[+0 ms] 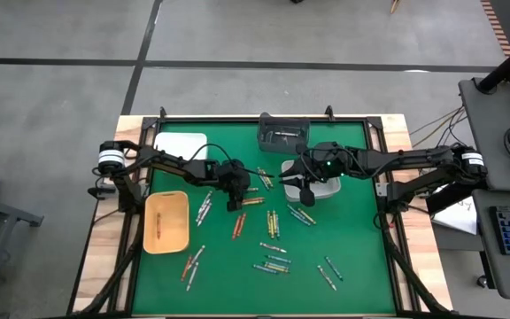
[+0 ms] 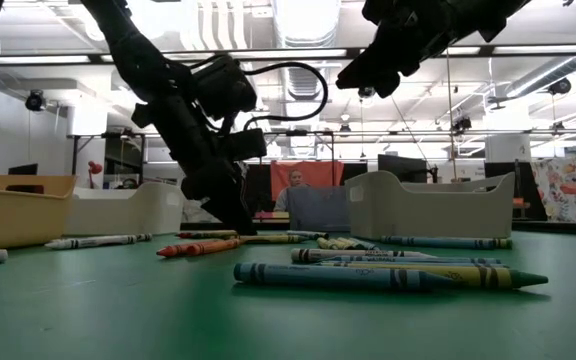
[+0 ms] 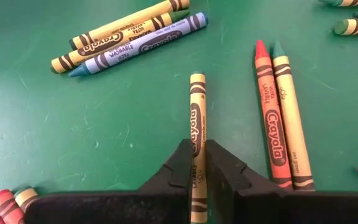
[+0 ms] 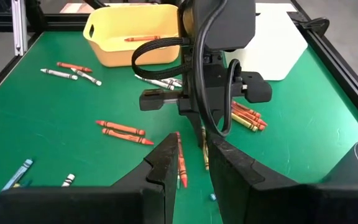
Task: Sort crayons
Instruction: Put the green crayon into the gray bin
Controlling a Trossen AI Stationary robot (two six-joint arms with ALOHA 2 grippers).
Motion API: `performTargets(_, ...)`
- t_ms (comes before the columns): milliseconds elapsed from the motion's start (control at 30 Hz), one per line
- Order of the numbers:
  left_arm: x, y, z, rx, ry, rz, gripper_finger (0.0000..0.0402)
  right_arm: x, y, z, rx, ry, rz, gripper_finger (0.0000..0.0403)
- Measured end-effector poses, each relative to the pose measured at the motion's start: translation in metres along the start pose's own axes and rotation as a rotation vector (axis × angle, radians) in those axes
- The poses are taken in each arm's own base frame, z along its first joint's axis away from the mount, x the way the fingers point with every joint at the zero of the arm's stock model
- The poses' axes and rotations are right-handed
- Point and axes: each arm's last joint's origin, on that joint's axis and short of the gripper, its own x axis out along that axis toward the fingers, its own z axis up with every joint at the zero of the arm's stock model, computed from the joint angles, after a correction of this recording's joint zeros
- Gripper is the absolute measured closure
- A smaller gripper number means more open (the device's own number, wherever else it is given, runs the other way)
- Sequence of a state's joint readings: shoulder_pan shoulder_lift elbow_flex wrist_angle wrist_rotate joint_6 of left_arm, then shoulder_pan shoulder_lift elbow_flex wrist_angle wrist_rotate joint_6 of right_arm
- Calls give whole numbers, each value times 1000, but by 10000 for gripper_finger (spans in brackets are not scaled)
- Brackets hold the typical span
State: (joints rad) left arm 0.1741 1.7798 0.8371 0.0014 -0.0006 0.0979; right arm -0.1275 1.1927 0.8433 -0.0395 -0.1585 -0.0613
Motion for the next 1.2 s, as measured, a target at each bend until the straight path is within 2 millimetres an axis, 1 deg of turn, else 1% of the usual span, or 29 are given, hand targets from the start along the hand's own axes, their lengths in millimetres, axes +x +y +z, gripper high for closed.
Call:
performTargets(100, -2, 0, 1, 19, -10, 2, 397, 0, 2, 0, 0, 0, 7, 323)
performTargets(200, -11, 1, 6, 45, -44, 14, 400, 1, 6, 0, 7, 2, 19, 323)
performTargets(333, -31, 2, 19, 61, -145, 25, 400, 2, 13, 0, -8, 5, 42, 323)
performTargets(433, -50, 3, 29, 63, -222, 26, 401, 2, 18, 2, -23, -13, 60, 323)
performTargets(500, -65, 2, 36, 64, -292, 19, 401, 3, 21, 4, -32, -43, 68, 323)
performTargets(633, -93, -4, 41, 55, -442, 16, 401, 4, 25, 5, -45, -109, 76, 323)
performTargets(733, -112, -11, 40, 46, -607, 6, 401, 5, 25, 2, -42, -165, 74, 323)
performTargets(867, -130, -21, 34, 27, -801, -28, 401, 6, 25, -5, -24, -235, 71, 323)
performTargets(967, -138, -31, 31, 28, -944, -54, 401, 6, 24, -10, -17, -330, 56, 323)
performTargets(1067, -140, -38, 31, 30, -1061, -76, 401, 4, 24, -16, -16, -420, 17, 323)
performTargets(1200, -137, -41, 32, 20, -1140, -84, 401, 0, 24, -19, -18, -513, -8, 323)
